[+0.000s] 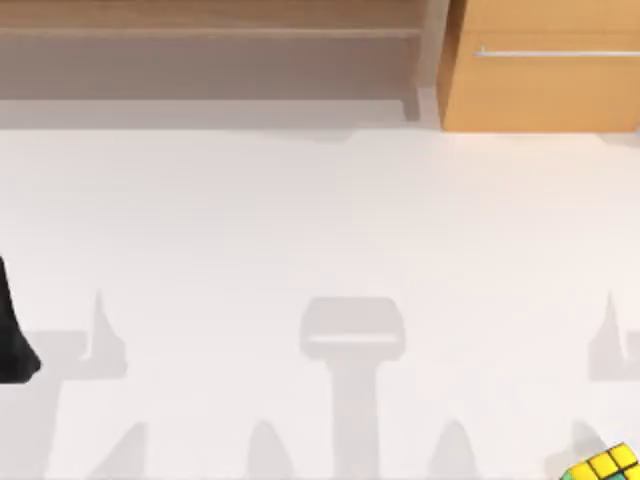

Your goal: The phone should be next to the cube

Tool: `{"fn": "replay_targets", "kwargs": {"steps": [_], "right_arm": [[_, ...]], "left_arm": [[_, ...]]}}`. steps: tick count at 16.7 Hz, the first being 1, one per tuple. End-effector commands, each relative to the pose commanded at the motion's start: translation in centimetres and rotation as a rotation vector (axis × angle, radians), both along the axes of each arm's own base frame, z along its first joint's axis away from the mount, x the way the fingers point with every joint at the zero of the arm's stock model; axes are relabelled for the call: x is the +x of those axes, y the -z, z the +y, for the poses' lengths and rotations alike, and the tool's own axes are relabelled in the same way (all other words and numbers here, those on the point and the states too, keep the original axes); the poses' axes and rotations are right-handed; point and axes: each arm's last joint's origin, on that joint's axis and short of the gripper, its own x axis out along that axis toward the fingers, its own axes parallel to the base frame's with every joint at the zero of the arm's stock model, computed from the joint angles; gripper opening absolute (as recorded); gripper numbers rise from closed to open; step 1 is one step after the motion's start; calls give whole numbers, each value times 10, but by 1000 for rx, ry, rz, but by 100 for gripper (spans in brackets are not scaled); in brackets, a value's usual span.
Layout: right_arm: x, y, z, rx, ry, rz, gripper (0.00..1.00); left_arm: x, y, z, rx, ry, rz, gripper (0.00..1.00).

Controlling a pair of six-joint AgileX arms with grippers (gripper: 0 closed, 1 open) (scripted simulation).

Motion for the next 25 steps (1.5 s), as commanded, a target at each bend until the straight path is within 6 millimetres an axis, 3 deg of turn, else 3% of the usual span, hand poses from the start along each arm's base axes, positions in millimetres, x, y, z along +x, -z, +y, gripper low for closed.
{"fn": "replay_targets", "kwargs": {"steps": [6, 11, 14, 19, 25], "right_arm": [[0, 0, 0, 0, 0, 0, 100], [0, 0, 0, 0, 0, 0, 100], [0, 0, 0, 0, 0, 0, 100], [0, 0, 0, 0, 0, 0, 100], [0, 0, 0, 0, 0, 0, 100]], "left_arm": [[2, -13, 8, 72, -73, 96, 100], [22, -36, 38, 215, -213, 466, 100], [43, -37, 70, 246, -245, 793, 100], [67, -16, 141, 160, -166, 1278, 100], [66, 10, 209, 17, -34, 1521, 100]]}}
